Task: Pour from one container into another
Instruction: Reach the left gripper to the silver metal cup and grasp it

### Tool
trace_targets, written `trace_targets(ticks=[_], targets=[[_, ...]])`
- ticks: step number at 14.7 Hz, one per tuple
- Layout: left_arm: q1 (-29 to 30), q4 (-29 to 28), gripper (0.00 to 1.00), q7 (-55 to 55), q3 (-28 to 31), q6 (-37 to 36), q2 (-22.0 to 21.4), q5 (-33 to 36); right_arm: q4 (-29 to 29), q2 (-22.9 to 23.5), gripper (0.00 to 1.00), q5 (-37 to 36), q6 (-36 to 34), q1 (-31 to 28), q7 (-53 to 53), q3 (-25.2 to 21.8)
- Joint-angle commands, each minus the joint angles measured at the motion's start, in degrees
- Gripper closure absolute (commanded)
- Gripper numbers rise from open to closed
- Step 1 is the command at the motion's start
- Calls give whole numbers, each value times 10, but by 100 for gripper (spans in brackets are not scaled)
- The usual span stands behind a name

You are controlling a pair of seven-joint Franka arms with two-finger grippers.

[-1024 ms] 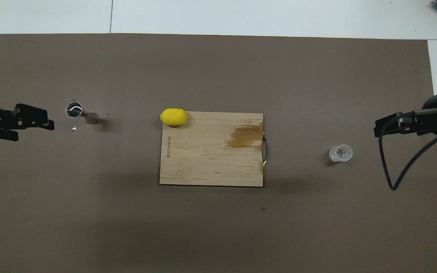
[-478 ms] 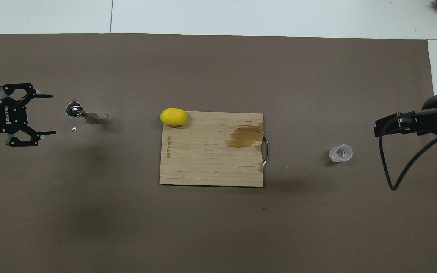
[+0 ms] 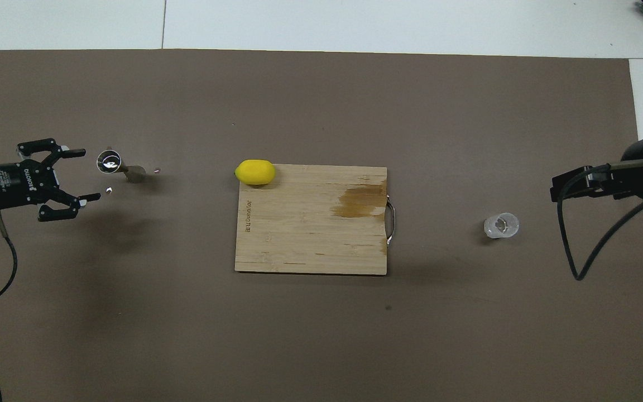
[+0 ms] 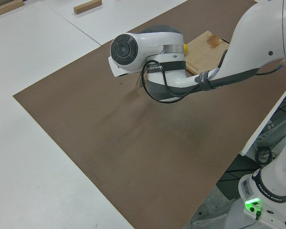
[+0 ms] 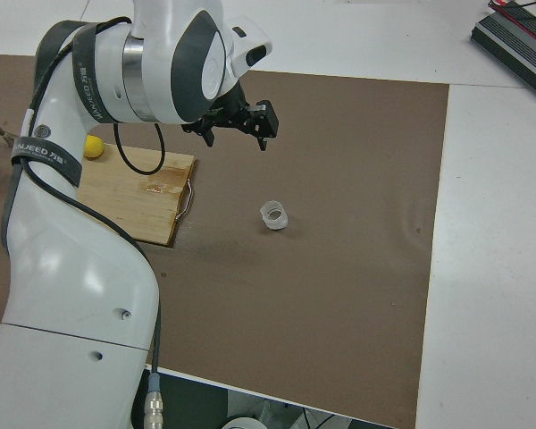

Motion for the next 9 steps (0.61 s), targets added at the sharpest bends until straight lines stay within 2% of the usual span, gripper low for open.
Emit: trace_targets(ticks=[1, 9], targets=[[8, -9, 0, -4, -9, 13, 14, -64, 6, 0, 0, 12, -10, -7, 1, 2], [6, -14, 0, 53, -13, 7, 26, -106, 6, 0, 0, 12, -10, -7, 1, 2]])
